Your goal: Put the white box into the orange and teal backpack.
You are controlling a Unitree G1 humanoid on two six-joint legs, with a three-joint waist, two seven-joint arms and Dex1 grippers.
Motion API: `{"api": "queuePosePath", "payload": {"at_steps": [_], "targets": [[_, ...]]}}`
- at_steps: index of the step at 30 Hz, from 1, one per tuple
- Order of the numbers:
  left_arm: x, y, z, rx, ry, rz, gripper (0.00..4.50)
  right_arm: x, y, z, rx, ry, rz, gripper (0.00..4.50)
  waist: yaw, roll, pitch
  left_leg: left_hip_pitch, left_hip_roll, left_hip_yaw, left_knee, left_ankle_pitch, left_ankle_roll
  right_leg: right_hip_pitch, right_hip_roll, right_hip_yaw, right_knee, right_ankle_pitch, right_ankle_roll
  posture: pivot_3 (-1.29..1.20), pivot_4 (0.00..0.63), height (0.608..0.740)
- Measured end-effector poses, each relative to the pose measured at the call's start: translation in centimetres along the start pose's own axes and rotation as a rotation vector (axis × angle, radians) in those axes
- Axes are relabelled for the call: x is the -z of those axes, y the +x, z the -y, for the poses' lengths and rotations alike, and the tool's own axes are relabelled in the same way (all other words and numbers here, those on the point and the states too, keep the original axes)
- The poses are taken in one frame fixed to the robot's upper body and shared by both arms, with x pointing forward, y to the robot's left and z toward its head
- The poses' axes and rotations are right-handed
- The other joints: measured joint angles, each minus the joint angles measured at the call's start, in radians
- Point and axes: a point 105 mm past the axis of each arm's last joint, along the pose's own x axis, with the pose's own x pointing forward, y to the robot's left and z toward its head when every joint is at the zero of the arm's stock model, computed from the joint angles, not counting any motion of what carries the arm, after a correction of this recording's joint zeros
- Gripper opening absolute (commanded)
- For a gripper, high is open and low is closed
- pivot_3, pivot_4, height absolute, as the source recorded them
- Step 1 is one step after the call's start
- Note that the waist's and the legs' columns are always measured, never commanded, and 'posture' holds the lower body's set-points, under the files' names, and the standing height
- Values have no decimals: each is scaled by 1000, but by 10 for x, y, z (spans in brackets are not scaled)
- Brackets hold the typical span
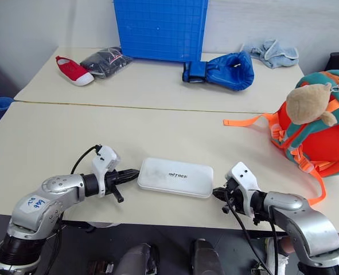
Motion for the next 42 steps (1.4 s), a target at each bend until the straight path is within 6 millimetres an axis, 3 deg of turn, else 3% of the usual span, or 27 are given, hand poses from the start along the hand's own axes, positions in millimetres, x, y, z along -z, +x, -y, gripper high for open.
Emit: {"api": "queuePosePath", "payload": {"at_steps": [6, 13, 16, 21, 32, 38, 42], "targets": [[10, -26, -32, -29, -104, -77, 2428, 16, -26, 17, 79, -32, -76, 0, 2, 0, 0, 0, 0, 0, 1, 0, 1, 1, 0, 0, -2, 0, 0, 0, 150, 740], [5, -54, -46, 161, -499, -151, 4477, 21, -35, 25, 72, -111, -110, 0, -2, 0, 0, 1, 0, -1, 0, 1, -2, 2, 0, -2, -2, 0, 0, 0, 150, 740], [-4, -49, -46, 232, -654, -200, 4477, 16, -28, 24, 57, -69, -55, 0, 0, -1, 0, 0, -1, -2, 2, 1, -2, 3, 0, -3, -2, 0, 1, 0, 150, 740], [-19, -8, -36, 368, -806, -163, 4477, 7, -15, 24, 38, -86, -38, 0, 20, -1, 0, -1, -2, -2, 4, 2, -1, 2, 0, -4, -2, 1, 2, 0, 150, 740], [-23, 26, -1, 470, -707, -285, 4477, -17, 16, 32, 44, -88, 7, 0, 20, -3, -3, 1, -1, -2, 5, 2, -2, 4, 0, -3, 1, 1, 2, 0, 150, 740], [-28, 51, 8, 518, -811, -251, 4477, -13, 23, 35, 30, -117, -25, 0, 23, -11, -14, 1, -2, -3, 6, 2, 0, 6, -1, -4, 1, 1, 2, 0, 150, 740], [-29, 51, 10, 535, -869, -268, 4477, -12, 25, 34, 13, -122, -17, 0, 21, -13, -16, 1, -1, -4, 5, 2, -2, 5, -1, -4, 0, 1, 2, 0, 150, 740]]}}
